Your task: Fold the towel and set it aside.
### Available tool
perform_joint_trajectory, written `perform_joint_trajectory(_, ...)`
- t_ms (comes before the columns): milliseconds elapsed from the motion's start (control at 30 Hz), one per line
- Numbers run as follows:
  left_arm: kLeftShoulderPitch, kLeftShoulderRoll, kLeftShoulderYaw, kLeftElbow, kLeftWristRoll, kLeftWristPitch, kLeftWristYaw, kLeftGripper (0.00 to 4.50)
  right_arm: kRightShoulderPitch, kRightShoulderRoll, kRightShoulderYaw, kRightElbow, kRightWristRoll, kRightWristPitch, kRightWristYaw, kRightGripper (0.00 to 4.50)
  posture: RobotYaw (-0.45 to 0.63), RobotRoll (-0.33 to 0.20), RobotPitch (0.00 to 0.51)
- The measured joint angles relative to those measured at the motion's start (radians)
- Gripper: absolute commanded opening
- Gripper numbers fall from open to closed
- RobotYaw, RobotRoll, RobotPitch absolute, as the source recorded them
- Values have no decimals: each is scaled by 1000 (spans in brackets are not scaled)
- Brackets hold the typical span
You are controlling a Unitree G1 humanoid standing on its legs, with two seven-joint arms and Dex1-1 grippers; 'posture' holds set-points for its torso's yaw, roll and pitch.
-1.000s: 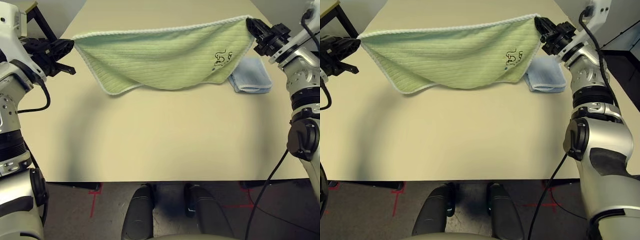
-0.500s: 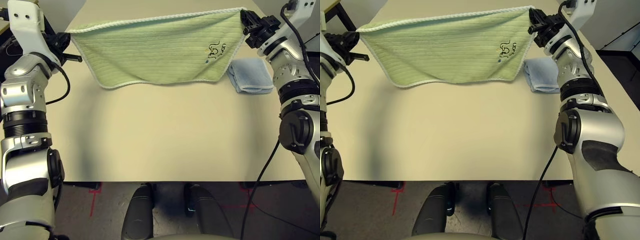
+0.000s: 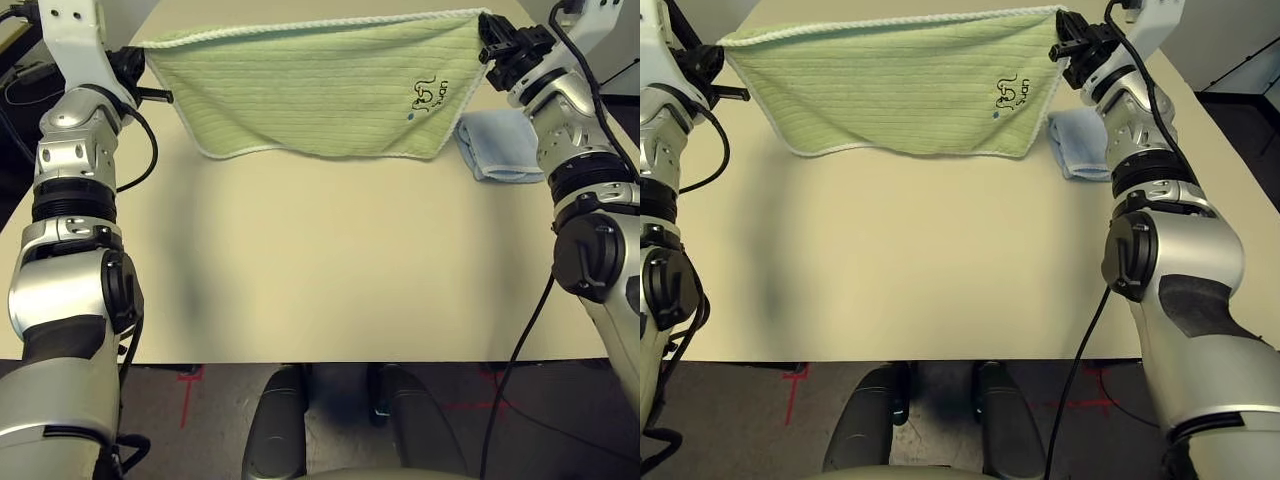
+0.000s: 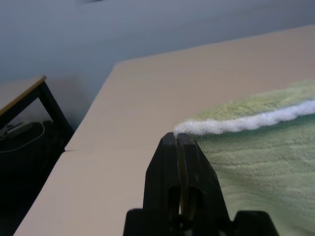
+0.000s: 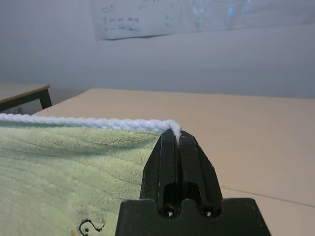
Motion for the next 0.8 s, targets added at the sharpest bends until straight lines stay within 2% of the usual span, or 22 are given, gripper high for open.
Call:
perform_joint_trajectory(200,-41,6,-14,89,31,-17,0,65,-15,17,3,22,-23,12,-40,0,148,0,283)
perform_joint_trajectory(367,-118,20,-14,157,43,-54,22,65,-87,21,-3,37,-33,1,-75,0,147,0,295)
perform_joint_trajectory(600,-206,33,-7,158,39,-147,30,65,-158,-9,-37,38,-22,-63,-76,0,143,0,298)
perform_joint_trajectory(733,-201,34,9,133,27,-177,-13,65,-150,-35,-46,37,-10,-93,-34,0,138,0,300)
perform_joint_trajectory(800,-157,42,11,80,14,-164,-54,65,-120,-50,-46,33,-6,-96,10,0,138,0,303)
